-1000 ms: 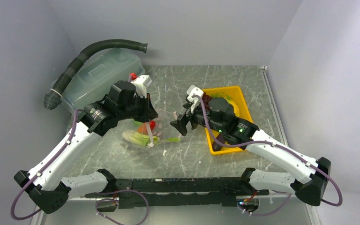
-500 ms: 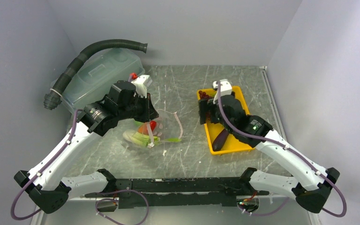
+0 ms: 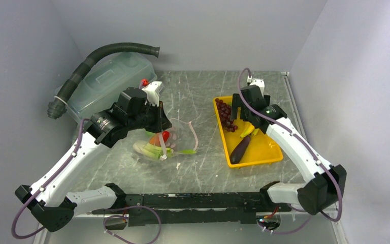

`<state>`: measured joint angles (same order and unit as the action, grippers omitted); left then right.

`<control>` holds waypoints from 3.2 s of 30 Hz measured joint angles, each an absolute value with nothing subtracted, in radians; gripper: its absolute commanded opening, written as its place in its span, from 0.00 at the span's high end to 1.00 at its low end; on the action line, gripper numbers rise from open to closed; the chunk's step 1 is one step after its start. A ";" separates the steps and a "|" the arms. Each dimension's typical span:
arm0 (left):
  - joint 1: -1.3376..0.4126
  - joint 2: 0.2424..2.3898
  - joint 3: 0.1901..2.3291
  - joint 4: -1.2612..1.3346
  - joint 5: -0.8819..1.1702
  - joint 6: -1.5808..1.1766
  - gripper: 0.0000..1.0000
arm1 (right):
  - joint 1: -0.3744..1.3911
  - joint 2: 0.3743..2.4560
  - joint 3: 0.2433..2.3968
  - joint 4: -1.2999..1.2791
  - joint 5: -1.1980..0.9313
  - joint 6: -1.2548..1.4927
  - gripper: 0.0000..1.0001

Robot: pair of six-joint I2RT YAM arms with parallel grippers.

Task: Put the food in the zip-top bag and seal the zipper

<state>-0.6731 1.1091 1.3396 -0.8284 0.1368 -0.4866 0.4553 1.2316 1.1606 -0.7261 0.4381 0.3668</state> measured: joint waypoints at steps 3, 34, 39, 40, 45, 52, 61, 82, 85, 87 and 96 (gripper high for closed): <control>-0.673 1.104 1.339 -0.830 0.137 -0.486 1.00 | 0.410 1.287 1.175 -0.710 0.432 0.360 0.09; -0.673 1.070 1.330 -0.844 0.139 -0.472 1.00 | 0.216 1.943 1.702 -0.737 0.165 0.029 0.33; -0.673 1.066 1.330 -0.845 0.139 -0.472 1.00 | 0.199 2.028 1.787 -0.812 0.104 -0.025 0.38; -0.673 1.066 1.330 -0.846 0.140 -0.472 1.00 | 0.197 2.040 1.797 -0.820 0.096 -0.032 0.38; -0.673 1.060 1.329 -0.851 0.143 -0.472 1.00 | 0.188 2.069 1.821 -0.868 0.052 -0.062 0.37; -0.673 1.056 1.329 -0.852 0.143 -0.465 1.00 | 0.184 2.092 1.821 -0.891 0.020 -0.083 0.42; -0.673 1.041 1.329 -0.865 0.142 -0.460 1.00 | 0.183 2.122 1.830 -0.898 0.018 -0.084 0.63; -0.673 1.037 1.328 -0.865 0.146 -0.457 1.00 | 0.209 2.021 1.822 -0.941 0.265 -0.080 1.00; -0.673 1.036 1.322 -0.861 0.146 -0.457 1.00 | 0.235 1.940 1.814 -0.941 0.331 -0.083 1.00; -0.673 1.034 1.315 -0.858 0.146 -0.457 1.00 | 0.258 1.890 1.814 -0.941 0.370 -0.086 1.00; -0.673 1.033 1.313 -0.849 0.142 -0.463 1.00 | 0.392 1.724 1.805 -0.934 0.514 -0.096 1.00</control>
<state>-0.6731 1.0328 1.3128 -0.8490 0.1421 -0.4629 0.3916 1.7237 1.8050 -0.9337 0.5144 -0.0956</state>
